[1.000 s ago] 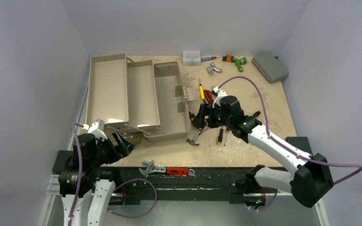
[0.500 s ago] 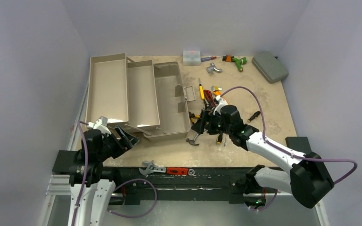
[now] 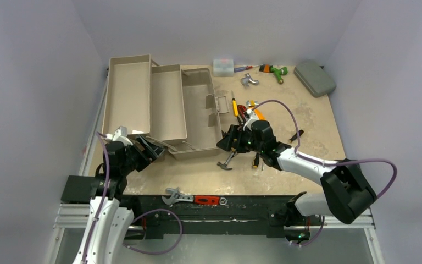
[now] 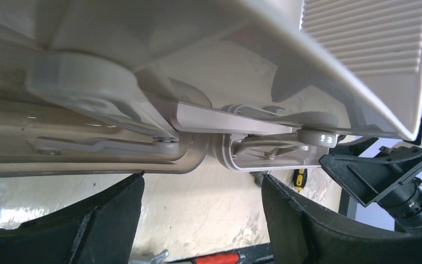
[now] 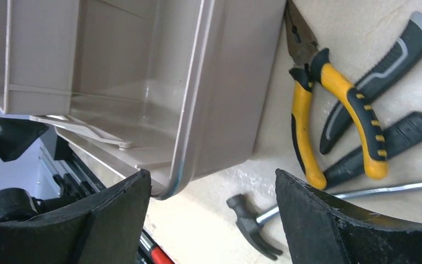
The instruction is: Pack the tool kit
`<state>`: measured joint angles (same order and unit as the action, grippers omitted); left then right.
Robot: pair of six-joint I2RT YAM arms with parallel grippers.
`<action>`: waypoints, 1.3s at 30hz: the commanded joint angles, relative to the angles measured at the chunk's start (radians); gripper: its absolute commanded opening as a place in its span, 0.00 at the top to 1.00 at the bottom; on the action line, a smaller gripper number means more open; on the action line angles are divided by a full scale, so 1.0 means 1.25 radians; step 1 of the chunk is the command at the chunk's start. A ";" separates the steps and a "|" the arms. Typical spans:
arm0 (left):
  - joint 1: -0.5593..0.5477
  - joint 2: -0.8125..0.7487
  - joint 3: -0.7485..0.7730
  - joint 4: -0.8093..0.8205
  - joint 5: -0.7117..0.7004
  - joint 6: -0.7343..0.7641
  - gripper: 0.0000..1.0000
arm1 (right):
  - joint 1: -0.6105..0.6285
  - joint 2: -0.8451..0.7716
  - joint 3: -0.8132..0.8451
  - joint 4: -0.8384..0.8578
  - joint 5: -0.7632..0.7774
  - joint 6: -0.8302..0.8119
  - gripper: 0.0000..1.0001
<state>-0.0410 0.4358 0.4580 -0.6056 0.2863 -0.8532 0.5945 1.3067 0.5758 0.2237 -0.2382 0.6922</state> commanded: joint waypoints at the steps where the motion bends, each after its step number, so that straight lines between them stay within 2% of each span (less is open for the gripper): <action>1: -0.002 0.105 -0.041 0.112 -0.017 -0.020 0.25 | 0.005 0.045 0.033 0.089 -0.035 0.038 0.20; 7: -0.002 0.179 0.002 0.156 -0.071 0.033 0.25 | 0.009 0.082 0.066 0.105 -0.041 0.059 0.21; 14: -0.001 0.208 0.117 0.084 -0.161 0.112 0.22 | 0.026 0.130 0.145 0.063 -0.114 0.031 0.26; 20: -0.001 0.184 0.194 0.010 -0.114 0.150 0.22 | 0.095 0.176 0.197 0.033 -0.116 0.022 0.28; 24: -0.002 0.149 0.244 -0.066 -0.059 0.192 0.22 | 0.096 0.152 0.197 0.006 -0.096 0.020 0.27; 31: -0.009 0.151 0.268 -0.085 0.081 0.225 0.22 | 0.096 -0.003 0.211 -0.194 0.052 -0.042 0.17; 35: -0.052 0.157 0.279 -0.090 0.032 0.234 0.22 | 0.096 -0.117 0.173 -0.312 0.184 -0.100 0.17; 39: -0.156 0.186 0.310 -0.072 -0.029 0.239 0.22 | 0.093 -0.180 0.145 -0.405 0.322 -0.173 0.22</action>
<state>-0.1303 0.6449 0.7731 -0.7277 0.3000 -0.5892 0.7132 1.1366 0.7856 -0.1158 -0.0540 0.5926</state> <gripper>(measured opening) 0.779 0.809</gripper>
